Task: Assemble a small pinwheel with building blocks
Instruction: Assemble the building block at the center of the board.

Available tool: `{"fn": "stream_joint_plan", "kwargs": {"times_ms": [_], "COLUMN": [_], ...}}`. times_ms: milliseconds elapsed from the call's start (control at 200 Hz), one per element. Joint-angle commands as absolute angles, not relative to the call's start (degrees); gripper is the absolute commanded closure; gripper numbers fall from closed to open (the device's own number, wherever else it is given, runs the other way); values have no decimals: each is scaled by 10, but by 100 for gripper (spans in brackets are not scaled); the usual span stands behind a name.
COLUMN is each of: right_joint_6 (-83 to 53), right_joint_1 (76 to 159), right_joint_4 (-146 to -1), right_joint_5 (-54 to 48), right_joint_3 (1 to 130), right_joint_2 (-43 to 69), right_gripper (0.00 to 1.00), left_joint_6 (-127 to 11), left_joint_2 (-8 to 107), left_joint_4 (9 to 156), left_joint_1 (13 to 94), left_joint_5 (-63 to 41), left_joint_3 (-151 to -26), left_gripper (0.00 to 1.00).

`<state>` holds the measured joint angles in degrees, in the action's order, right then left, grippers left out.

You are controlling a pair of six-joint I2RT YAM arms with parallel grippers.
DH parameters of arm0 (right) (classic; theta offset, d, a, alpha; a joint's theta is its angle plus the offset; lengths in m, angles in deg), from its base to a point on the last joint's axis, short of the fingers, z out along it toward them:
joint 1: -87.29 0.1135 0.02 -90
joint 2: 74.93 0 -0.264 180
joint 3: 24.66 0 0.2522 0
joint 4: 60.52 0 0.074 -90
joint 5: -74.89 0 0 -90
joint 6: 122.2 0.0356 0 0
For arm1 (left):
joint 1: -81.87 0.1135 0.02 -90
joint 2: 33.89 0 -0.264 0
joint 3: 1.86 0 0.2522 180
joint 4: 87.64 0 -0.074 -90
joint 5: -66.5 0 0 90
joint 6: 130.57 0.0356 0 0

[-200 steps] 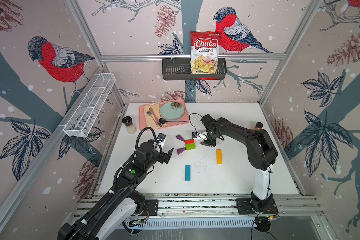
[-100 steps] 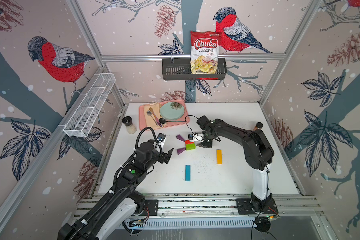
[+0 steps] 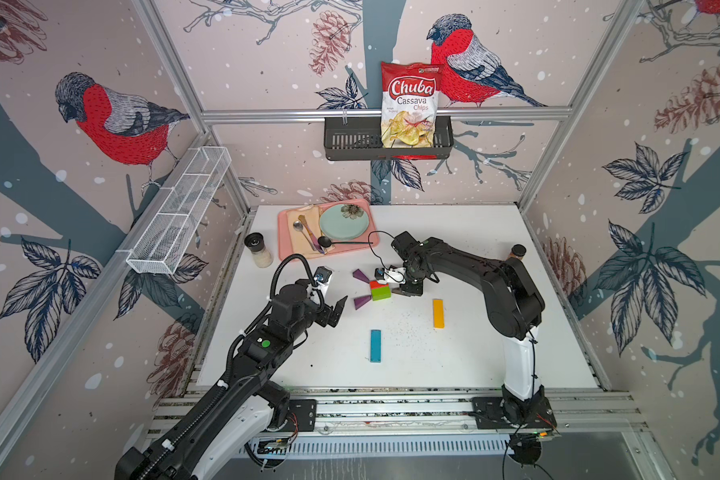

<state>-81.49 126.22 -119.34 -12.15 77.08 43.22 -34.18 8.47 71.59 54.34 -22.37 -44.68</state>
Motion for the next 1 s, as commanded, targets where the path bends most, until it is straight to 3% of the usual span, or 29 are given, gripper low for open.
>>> {"fn": "stream_joint_plan", "kwargs": {"times_ms": [0,480,996], "right_joint_6": [-810,-811,-798], "right_joint_1": [1263,1265,1264], "right_joint_4": [-1206,-1212,-1212], "right_joint_5": [-116,-118,-128], "right_joint_3": [776,792,798], "right_joint_2": [440,451,450], "right_gripper": [87,85,65], "left_joint_6": [-342,-341,-341], "left_joint_2": [83,82,81], "left_joint_4": [723,721,717], "left_joint_1": [546,546,545], "left_joint_5": [-229,-227,-221], "left_joint_3": [-452,-453,-454], "left_gripper": [3,3,3]}}
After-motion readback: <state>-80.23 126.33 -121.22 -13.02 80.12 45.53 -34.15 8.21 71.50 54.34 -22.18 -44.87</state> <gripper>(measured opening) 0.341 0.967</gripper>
